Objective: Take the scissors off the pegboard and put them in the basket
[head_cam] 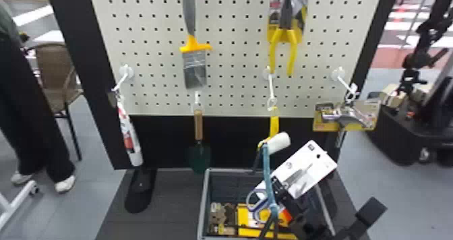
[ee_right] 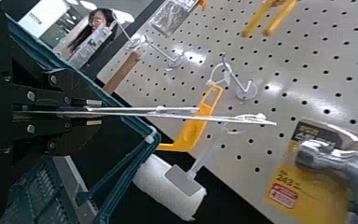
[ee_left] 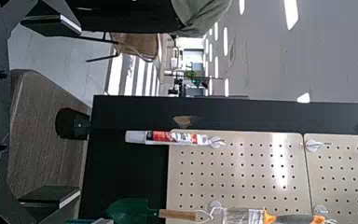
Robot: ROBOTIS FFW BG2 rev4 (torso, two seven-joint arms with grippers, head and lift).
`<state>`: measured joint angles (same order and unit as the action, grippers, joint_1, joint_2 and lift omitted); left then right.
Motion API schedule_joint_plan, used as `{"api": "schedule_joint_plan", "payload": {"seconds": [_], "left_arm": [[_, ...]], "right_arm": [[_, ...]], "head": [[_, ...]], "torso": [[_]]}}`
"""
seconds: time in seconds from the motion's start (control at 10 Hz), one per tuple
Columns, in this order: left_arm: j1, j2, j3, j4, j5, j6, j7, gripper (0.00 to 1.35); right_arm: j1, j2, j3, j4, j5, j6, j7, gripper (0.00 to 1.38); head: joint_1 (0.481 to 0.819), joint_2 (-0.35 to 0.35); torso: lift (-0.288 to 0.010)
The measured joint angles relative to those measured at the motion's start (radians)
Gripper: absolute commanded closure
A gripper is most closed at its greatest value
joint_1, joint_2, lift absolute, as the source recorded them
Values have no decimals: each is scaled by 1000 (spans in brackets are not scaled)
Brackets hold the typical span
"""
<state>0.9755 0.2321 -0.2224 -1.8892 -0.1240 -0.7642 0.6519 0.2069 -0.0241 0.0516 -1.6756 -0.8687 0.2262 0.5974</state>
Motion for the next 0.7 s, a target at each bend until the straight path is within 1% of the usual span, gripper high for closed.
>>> {"api": "schedule_joint_plan", "payload": {"seconds": [0.1, 0.2, 0.3, 0.4, 0.5, 0.7], "left_arm": [[0, -1, 1, 1, 0, -1, 0, 102], [0, -2, 1, 2, 1, -2, 0, 102], [-1, -2, 1, 3, 1, -4, 0, 102], [-2, -2, 0, 3, 1, -4, 0, 102], [-2, -1, 0, 3, 2, -5, 0, 102], [-2, -1, 0, 3, 2, -6, 0, 102]], "right_arm": [[-9, -3, 2, 12, 6, 20, 8, 443], [-22, -7, 2, 25, 18, 33, 17, 124], [-30, -9, 2, 29, 25, 36, 18, 64], [-33, -10, 1, 30, 28, 36, 19, 131], [-34, -11, 1, 31, 29, 36, 20, 162], [-35, -11, 0, 31, 30, 33, 23, 167]], "head": [[549, 0], [549, 0], [549, 0], [549, 0], [549, 0], [549, 0]], "torso": [[-100], [-100], [-100], [-100], [-100], [-100]]}}
